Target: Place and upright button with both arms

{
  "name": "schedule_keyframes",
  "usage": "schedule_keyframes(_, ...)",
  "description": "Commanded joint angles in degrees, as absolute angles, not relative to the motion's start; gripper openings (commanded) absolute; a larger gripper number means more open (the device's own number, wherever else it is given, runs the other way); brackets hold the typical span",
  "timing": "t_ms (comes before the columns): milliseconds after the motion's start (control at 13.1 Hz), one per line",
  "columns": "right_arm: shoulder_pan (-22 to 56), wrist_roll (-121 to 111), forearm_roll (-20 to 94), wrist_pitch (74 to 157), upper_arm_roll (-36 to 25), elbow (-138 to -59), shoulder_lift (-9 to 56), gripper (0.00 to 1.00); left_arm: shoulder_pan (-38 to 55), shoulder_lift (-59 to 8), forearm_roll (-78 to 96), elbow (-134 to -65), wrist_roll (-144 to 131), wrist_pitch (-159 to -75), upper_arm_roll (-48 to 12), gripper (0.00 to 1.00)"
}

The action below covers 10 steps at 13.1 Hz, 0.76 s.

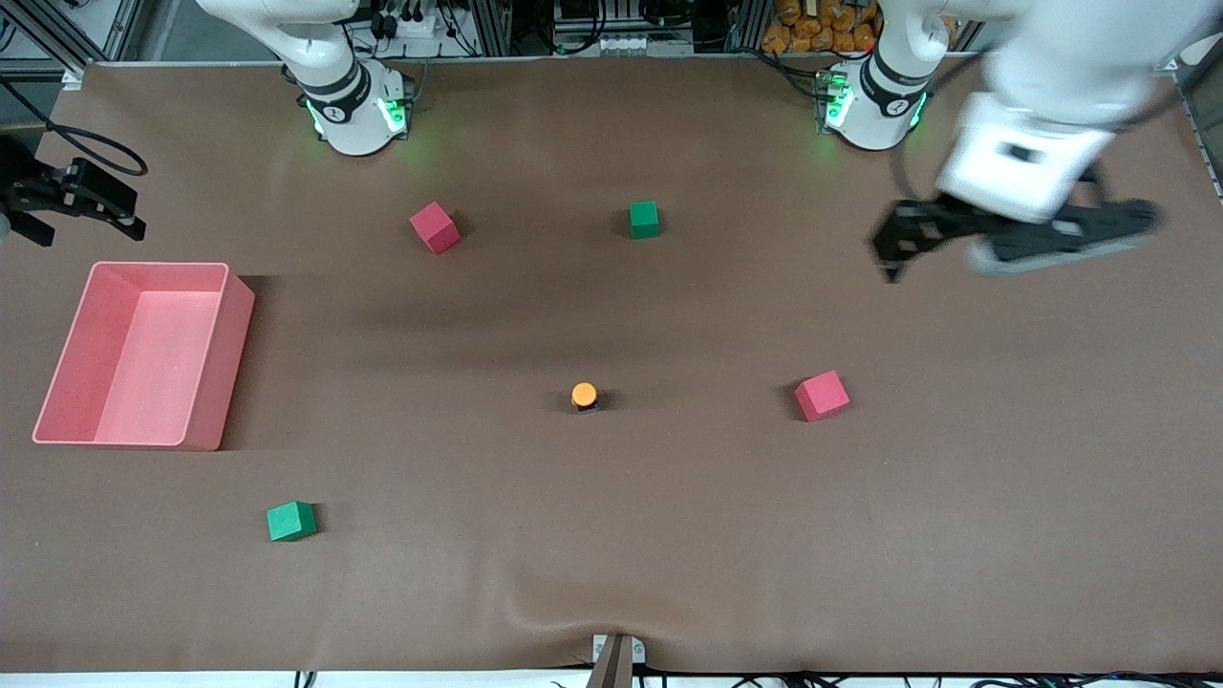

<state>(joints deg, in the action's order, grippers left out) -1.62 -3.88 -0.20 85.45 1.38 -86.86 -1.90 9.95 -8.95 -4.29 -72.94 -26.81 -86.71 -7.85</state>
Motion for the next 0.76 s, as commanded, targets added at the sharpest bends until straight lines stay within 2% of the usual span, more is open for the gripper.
schedule_keyframes(0,-2.7,-4.4,0.0,85.4,1.8,-87.9,-3.1,1.0,3.8,-7.4,-2.0,-74.9,-18.9,-84.6,-9.0,1.0)
schedule_keyframes(76,-2.7,-4.4,0.0,85.4,1.8,-87.9,-3.1,1.0,1.9,-6.9,-2.0,-75.3,-16.7,-83.9,-9.0,1.0)
schedule_keyframes(306,-2.8,-4.4,0.0,85.4,1.8,-87.9,-3.1,1.0,-0.3,2.2,1.2,-88.4,-8.6,-88.0,-7.3,1.0)
schedule_keyframes(535,-2.9,-4.4,0.0,85.4,1.8,-87.9,-3.1,1.0,0.1,6.0,1.3,-93.3,-7.1,-87.7,-5.8,1.0)
schedule_keyframes(688,-3.0,-4.4,0.0,85.3,1.8,-87.9,-3.1,1.0,0.3,6.4,0.5,-93.5,-7.0,-86.5,-5.7,1.0)
